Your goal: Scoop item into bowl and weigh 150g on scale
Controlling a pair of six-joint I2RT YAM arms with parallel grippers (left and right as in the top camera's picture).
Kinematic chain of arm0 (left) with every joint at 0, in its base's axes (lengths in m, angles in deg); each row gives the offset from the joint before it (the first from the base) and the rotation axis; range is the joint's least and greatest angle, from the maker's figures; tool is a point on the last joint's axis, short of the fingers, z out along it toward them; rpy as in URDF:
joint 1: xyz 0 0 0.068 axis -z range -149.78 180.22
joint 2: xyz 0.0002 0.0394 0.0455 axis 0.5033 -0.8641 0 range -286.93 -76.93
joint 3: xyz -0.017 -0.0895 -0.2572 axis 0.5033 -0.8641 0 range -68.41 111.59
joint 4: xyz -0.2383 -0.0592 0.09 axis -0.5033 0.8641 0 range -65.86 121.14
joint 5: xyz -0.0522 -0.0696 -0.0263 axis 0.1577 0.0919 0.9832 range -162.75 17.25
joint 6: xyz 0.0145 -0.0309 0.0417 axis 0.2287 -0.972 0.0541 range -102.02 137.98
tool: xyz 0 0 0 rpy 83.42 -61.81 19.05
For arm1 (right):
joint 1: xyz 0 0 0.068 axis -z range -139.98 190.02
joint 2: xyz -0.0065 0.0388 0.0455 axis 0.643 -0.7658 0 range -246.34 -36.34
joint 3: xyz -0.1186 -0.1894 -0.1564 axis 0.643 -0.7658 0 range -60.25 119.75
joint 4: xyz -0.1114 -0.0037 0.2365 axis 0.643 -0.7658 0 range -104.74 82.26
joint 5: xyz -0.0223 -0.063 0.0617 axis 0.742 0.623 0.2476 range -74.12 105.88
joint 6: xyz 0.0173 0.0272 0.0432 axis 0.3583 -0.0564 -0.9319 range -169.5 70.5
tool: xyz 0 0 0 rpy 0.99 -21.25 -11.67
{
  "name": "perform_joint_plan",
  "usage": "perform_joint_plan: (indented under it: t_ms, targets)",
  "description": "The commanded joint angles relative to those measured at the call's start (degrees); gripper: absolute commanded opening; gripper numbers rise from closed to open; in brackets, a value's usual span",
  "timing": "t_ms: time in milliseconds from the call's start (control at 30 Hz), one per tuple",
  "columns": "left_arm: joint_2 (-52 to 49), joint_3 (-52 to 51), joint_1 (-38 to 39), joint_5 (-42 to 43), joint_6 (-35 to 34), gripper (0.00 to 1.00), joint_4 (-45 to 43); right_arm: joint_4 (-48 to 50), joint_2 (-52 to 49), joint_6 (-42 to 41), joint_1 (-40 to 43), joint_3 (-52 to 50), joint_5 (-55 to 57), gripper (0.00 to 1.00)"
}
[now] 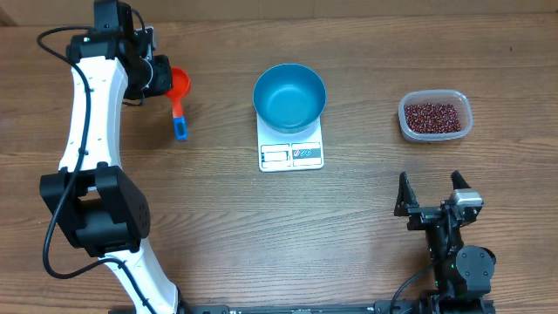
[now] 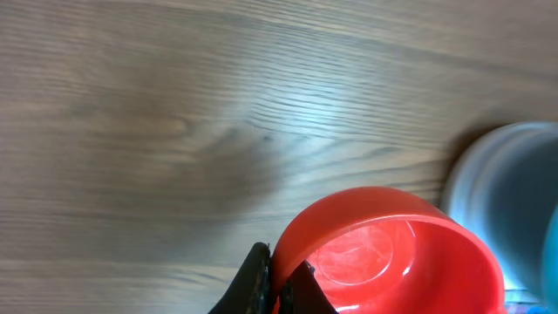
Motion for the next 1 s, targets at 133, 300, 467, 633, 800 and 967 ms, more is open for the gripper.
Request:
perform_joint_plan:
  t_ms: [133, 300, 467, 633, 800, 967]
  targets:
    - [0.48, 1.66, 0.0, 5.4, -35.19, 0.04, 10.16, 0.35, 0.42, -0.13, -0.37, -0.61, 0.55, 1.0]
    - [0.48, 1.66, 0.22, 5.4, -37.24, 0.04, 13.55, 0.35, 0.42, -0.13, -0.37, -0.61, 0.55, 1.0]
    - [0.46, 1.66, 0.92, 5.4, -37.13, 0.04, 14.93, 0.35, 0.42, -0.13, -0.37, -0.61, 0.55, 1.0]
    - [0.48, 1.66, 1.7, 5.4, -37.2, 0.04, 15.98, 0.35, 0.42, -0.13, -0.37, -0.61, 0.55, 1.0]
    - [0.46, 1.66, 2.82, 5.18, -37.24, 0.04, 18.03, 0.35, 0.42, -0.13, -0.37, -0.61, 0.55, 1.0]
    - [0.46, 1.66, 6.69, 4.07, -41.27, 0.04, 16.94, 0.37, 0.42, -0.11, -0.37, -0.61, 0.57, 1.0]
